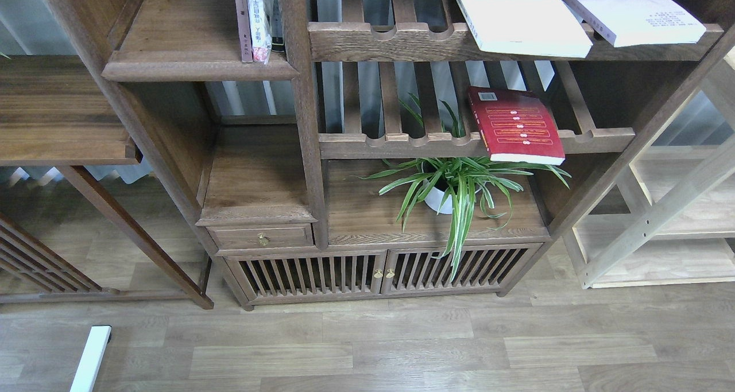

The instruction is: Organize books on shelf

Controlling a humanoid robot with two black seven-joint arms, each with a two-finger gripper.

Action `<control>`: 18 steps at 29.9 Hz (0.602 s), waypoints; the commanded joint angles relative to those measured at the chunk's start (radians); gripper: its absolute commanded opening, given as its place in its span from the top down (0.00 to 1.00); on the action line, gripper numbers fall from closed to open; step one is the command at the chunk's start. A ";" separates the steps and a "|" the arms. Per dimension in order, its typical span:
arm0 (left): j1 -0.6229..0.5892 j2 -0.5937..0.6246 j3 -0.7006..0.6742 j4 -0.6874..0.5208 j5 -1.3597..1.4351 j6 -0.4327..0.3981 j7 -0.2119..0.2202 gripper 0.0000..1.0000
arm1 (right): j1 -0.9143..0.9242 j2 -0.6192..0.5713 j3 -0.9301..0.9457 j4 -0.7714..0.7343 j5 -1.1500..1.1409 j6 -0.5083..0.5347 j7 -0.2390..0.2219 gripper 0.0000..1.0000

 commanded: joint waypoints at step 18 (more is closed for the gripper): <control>-0.025 0.000 0.000 -0.001 -0.001 -0.014 -0.002 0.01 | 0.141 -0.004 0.008 -0.115 0.002 -0.051 0.004 0.00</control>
